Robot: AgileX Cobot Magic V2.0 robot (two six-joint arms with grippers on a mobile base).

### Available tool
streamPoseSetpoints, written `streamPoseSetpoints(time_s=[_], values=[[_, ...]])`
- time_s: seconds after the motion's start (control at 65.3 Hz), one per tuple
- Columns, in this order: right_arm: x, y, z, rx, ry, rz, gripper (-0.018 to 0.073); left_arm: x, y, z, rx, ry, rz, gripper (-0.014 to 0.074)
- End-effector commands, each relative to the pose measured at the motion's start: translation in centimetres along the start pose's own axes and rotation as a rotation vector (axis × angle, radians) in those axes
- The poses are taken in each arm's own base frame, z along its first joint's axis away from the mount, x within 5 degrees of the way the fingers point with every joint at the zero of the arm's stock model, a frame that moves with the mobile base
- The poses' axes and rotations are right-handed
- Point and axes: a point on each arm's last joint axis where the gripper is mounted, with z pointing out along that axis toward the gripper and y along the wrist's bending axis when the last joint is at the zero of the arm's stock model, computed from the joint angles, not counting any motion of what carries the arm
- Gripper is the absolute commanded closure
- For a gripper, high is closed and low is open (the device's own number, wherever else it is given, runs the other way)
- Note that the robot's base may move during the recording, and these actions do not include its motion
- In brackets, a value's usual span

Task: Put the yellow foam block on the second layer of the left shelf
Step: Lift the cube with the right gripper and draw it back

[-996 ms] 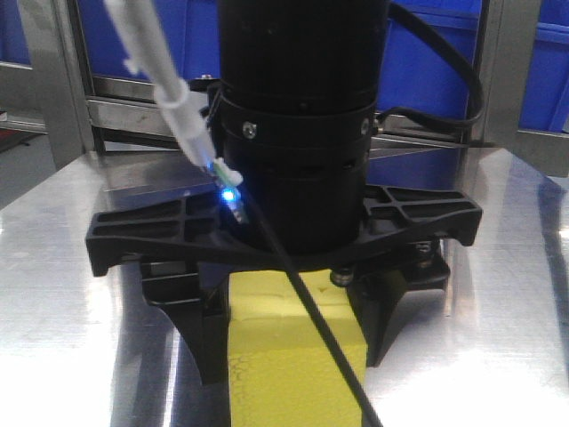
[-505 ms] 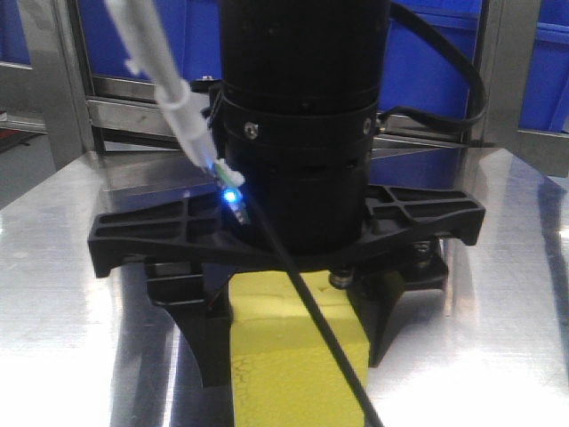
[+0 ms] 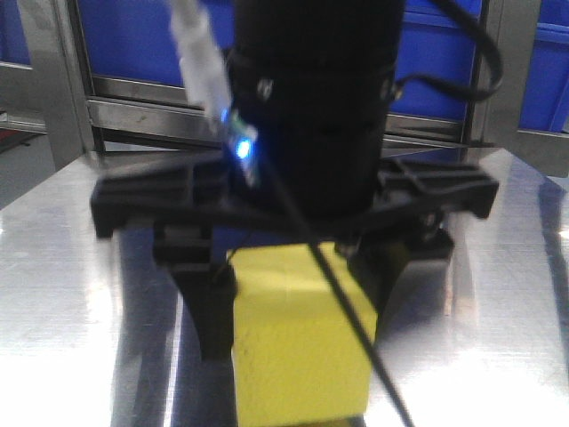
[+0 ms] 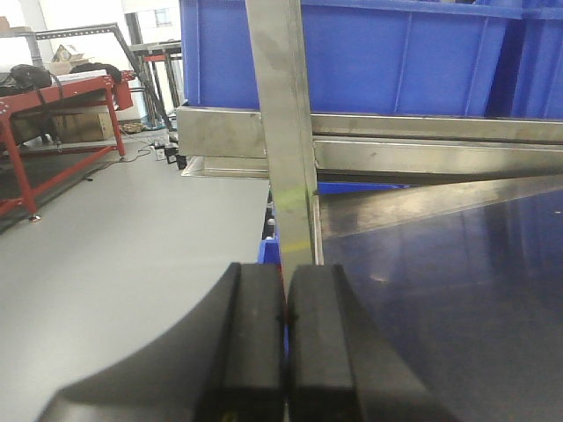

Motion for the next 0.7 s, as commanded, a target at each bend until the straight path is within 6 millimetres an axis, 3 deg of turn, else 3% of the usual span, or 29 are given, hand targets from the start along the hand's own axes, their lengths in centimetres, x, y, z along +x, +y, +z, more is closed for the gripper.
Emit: streamPoseSetpoints(time_s=[0.0, 0.199, 0.352, 0.689], values=[[-0.8, -1.1, -3.3, -0.063, -0.073, -0.031, 0.0096, 0.0, -0.1, -0.1, 0.011, -0.078, -0.011, 0.0460], [-1.0, -5.5, -4.8, -0.112, -0.098, -0.057, 0.0096, 0.0, -0.1, -0.1, 0.011, -0.078, -0.011, 0.0460], [-0.6, -10.6, -5.9, -0.135, -0.153, -0.008, 0.0096, 0.0, -0.1, -0.1, 0.011, -0.078, -0.011, 0.0460], [3.2, -20.9, -8.0, -0.016, -0.405, 0.058, 0.0096, 0.0, -0.1, -0.1, 0.011, -0.078, -0.011, 0.0460]])
